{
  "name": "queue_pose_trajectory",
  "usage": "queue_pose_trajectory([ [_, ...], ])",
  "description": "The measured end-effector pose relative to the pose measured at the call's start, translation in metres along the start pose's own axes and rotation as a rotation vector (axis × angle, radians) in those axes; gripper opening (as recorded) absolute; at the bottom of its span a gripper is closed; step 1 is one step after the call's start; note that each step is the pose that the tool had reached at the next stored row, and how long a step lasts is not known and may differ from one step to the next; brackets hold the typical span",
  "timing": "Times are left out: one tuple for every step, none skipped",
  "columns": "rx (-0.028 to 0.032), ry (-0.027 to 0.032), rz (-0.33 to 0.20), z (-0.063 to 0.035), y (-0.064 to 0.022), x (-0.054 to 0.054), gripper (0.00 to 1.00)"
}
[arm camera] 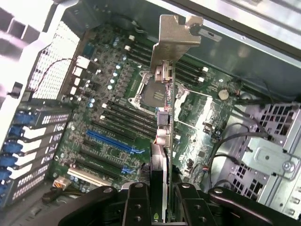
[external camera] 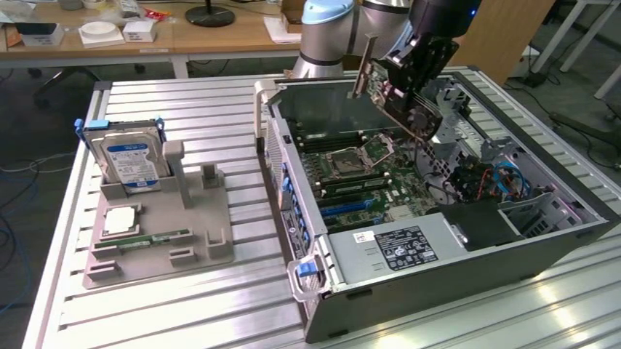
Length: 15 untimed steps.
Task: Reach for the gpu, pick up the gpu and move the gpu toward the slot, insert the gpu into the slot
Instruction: 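Insert the gpu into the slot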
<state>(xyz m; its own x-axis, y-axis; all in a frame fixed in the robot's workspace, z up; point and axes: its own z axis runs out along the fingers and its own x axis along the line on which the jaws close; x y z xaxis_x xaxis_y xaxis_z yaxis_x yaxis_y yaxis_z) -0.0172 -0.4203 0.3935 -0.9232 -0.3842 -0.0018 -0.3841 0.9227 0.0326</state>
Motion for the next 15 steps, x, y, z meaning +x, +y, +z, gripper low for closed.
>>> queue_pose_trajectory([
  [-0.0001,0.0004,-0.013,0.0,0.0,0.0,0.26],
  [0.0,0.0008,-0.025,0.0,0.0,0.0,0.26],
  [-0.0001,0.0016,-0.051,0.0,0.0,0.0,0.26],
  [-0.0001,0.0025,-0.078,0.0,0.0,0.0,0.26],
  [-0.0002,0.003,-0.091,0.0,0.0,0.0,0.26],
  [-0.0002,0.0034,-0.104,0.0,0.0,0.0,0.26],
  [-0.0002,0.0038,-0.116,0.0,0.0,0.0,0.26],
  [-0.0003,0.0042,-0.129,0.0,0.0,0.0,0.26],
  [-0.0002,0.0047,-0.142,0.0,0.0,0.0,0.26],
  [-0.0003,0.005,-0.155,0.0,0.0,0.0,0.26],
  [-0.0003,0.0055,-0.169,0.0,0.0,0.0,0.26],
  [-0.0003,0.006,-0.182,0.0,0.0,0.0,0.26],
  [-0.0004,0.0064,-0.196,0.0,0.0,0.0,0.26],
  [-0.0003,0.0068,-0.209,0.0,0.0,0.0,0.26],
  [-0.0004,0.0072,-0.222,0.0,0.0,0.0,0.26],
])
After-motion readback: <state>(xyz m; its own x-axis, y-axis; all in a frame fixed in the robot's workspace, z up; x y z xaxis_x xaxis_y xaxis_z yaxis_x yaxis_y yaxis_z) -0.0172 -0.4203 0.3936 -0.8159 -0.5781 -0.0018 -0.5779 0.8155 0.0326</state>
